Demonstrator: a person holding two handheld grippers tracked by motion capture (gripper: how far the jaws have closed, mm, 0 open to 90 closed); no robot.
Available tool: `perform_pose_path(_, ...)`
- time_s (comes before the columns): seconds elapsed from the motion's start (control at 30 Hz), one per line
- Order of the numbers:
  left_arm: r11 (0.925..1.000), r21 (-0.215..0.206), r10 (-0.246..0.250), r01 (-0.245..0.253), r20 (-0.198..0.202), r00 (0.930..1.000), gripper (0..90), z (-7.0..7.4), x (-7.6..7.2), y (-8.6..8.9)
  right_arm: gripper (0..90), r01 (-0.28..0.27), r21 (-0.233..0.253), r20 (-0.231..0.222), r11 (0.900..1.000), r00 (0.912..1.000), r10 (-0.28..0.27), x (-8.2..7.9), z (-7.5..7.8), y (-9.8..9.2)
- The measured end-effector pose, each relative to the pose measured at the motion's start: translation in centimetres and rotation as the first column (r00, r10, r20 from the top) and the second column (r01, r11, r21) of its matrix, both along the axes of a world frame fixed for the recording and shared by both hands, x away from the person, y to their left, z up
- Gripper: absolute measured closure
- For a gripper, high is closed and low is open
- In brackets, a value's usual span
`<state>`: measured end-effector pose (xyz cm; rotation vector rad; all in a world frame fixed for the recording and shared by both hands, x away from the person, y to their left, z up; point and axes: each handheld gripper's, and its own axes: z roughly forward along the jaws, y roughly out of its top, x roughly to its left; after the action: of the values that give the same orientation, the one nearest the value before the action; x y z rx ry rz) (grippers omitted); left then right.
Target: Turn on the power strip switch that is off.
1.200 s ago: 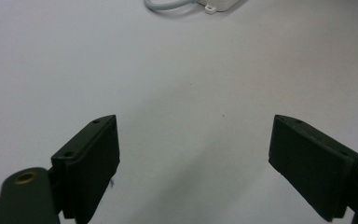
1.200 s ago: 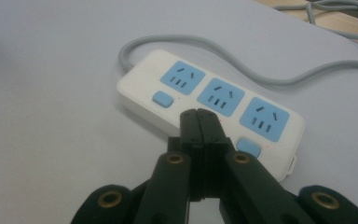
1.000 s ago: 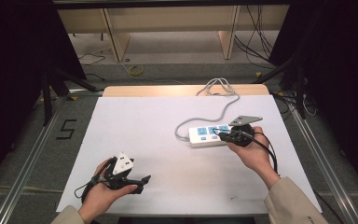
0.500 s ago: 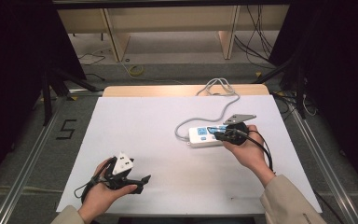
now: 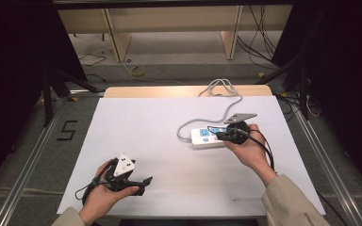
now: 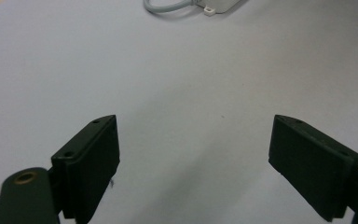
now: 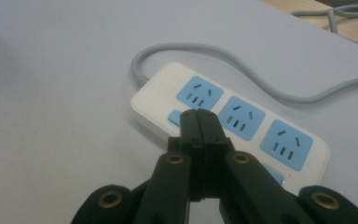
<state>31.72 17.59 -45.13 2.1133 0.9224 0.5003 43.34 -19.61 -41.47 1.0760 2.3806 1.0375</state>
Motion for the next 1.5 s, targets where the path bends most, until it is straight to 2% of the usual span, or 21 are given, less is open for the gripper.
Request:
perform_pose_path(0.47, 1.0, -0.006, 0.003, -0.003, 0.003, 1.0, 16.0, 0.0, 0.0, 0.0, 90.0, 0.0, -0.018, -0.015, 1.0, 0.9999, -0.001, 0.6, -0.1, 0.7)
perform_pose_path(0.67, 1.0, -0.006, 0.004, -0.004, 0.006, 1.0, 16.0, 0.0, 0.0, 0.0, 90.0, -0.004, -0.027, -0.038, 1.0, 0.9993, 0.003, 0.8, -0.2, 1.1)
perform_pose_path(1.5, 1.0, -0.003, 0.0, 0.0, -0.001, 1.0, 15.9, 0.0, 0.0, -0.1, 90.0, 0.0, -0.05, -0.083, 0.999, 0.9965, -0.004, 2.0, -0.3, 2.3)
